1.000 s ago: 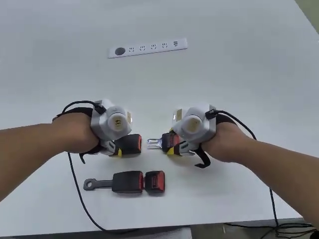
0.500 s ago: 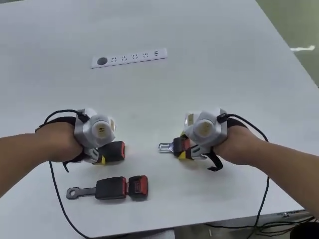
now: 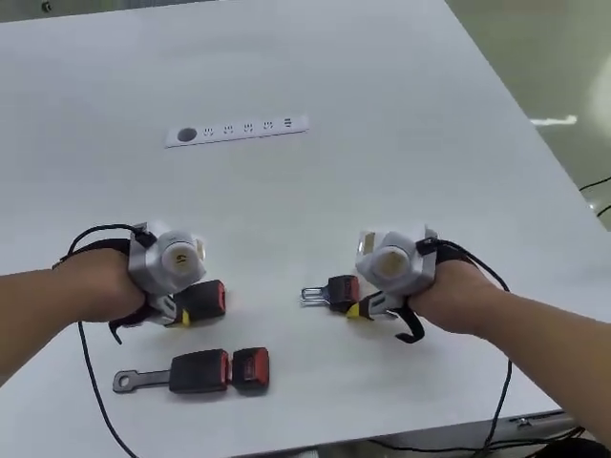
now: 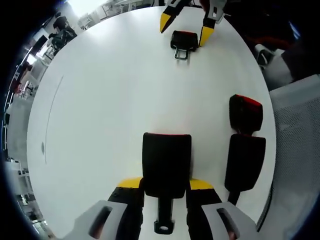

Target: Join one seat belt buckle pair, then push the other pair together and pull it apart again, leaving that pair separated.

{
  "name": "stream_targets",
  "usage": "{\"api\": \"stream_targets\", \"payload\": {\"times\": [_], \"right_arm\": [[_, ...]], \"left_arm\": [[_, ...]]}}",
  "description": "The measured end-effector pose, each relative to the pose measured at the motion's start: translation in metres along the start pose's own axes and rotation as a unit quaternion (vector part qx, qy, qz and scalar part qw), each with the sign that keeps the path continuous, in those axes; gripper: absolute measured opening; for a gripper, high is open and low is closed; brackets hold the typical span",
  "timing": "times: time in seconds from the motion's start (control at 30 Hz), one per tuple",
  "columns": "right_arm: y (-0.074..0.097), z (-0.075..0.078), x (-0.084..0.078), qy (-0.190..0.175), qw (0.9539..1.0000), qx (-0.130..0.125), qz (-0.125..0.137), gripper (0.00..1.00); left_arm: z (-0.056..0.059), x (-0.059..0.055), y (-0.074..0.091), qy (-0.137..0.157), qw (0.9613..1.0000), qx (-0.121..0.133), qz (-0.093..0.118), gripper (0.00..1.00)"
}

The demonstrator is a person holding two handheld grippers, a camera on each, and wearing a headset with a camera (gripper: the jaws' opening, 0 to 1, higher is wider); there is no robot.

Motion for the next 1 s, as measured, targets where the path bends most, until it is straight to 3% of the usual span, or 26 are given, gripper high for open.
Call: {"api": "stream_targets", "payload": {"times": [0.07, 0.1, 0.2, 0.27, 0.37, 0.47, 0.5, 0.57, 0.63, 0.67, 0.7, 0.8, 0.83, 0.93, 1.0], "right_arm": [[0.007, -0.003, -0.004, -0.021, 0.9997, -0.008, 0.002, 0.57], [0.011, -0.006, -0.006, -0.044, 0.9990, -0.008, 0.011, 0.57], [0.025, -0.009, -0.012, -0.063, 0.9977, -0.018, 0.019, 0.58], [0.035, -0.014, -0.013, -0.101, 0.9939, -0.024, 0.037, 0.58], [0.050, -0.022, -0.009, -0.135, 0.9881, -0.037, 0.064, 0.59], [0.062, -0.035, -0.006, -0.161, 0.9827, -0.052, 0.074, 0.66], [0.065, -0.038, -0.005, -0.166, 0.9818, -0.051, 0.077, 0.68], [0.073, -0.045, 0.004, -0.182, 0.9769, -0.055, 0.098, 0.69], [0.080, -0.053, 0.009, -0.185, 0.9758, -0.053, 0.104, 0.69], [0.082, -0.055, 0.011, -0.184, 0.9756, -0.056, 0.106, 0.69], [0.084, -0.058, 0.012, -0.182, 0.9758, -0.057, 0.107, 0.70], [0.090, -0.064, 0.012, -0.175, 0.9764, -0.067, 0.108, 0.70], [0.092, -0.066, 0.011, -0.175, 0.9764, -0.064, 0.110, 0.70], [0.097, -0.070, 0.007, -0.190, 0.9728, -0.063, 0.117, 0.72], [0.102, -0.072, 0.006, -0.191, 0.9719, -0.064, 0.122, 0.74]], "left_arm": [[0.002, -0.005, 0.003, 0.028, 0.9995, 0.008, 0.013, 0.34], [0.003, -0.009, 0.005, 0.033, 0.9994, 0.010, 0.009, 0.36], [0.006, -0.023, 0.013, 0.018, 0.9993, 0.026, 0.018, 0.44], [0.004, -0.033, 0.023, 0.047, 0.9971, 0.044, 0.040, 0.48], [0.006, -0.046, 0.040, 0.096, 0.9901, 0.057, 0.085, 0.52], [0.020, -0.068, 0.060, 0.136, 0.9839, 0.070, 0.093, 0.57], [0.023, -0.071, 0.062, 0.140, 0.9827, 0.072, 0.097, 0.59], [0.038, -0.081, 0.075, 0.137, 0.9796, 0.077, 0.125, 0.63], [0.051, -0.096, 0.081, 0.146, 0.9780, 0.079, 0.126, 0.65], [0.055, -0.101, 0.083, 0.155, 0.9757, 0.080, 0.132, 0.68], [0.060, -0.106, 0.084, 0.175, 0.9712, 0.077, 0.142, 0.69], [0.077, -0.124, 0.087, 0.243, 0.9539, 0.060, 0.166, 0.76], [0.080, -0.127, 0.089, 0.251, 0.9502, 0.061, 0.173, 0.78], [0.090, -0.140, 0.094, 0.261, 0.9449, 0.065, 0.186, 0.84], [0.095, -0.146, 0.097, 0.272, 0.9391, 0.068, 0.199, 0.89]]}}
Point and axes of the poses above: the centre of the closed fingertips' face, and the gripper's own axes: y roughly backward along the fingers, z roughly to its right, x roughly out of its top, the point moved 5 cm from there along y, roughly backward along the fingers, and after that the axes turned 12 degrees about y, right-handed, at the moved point
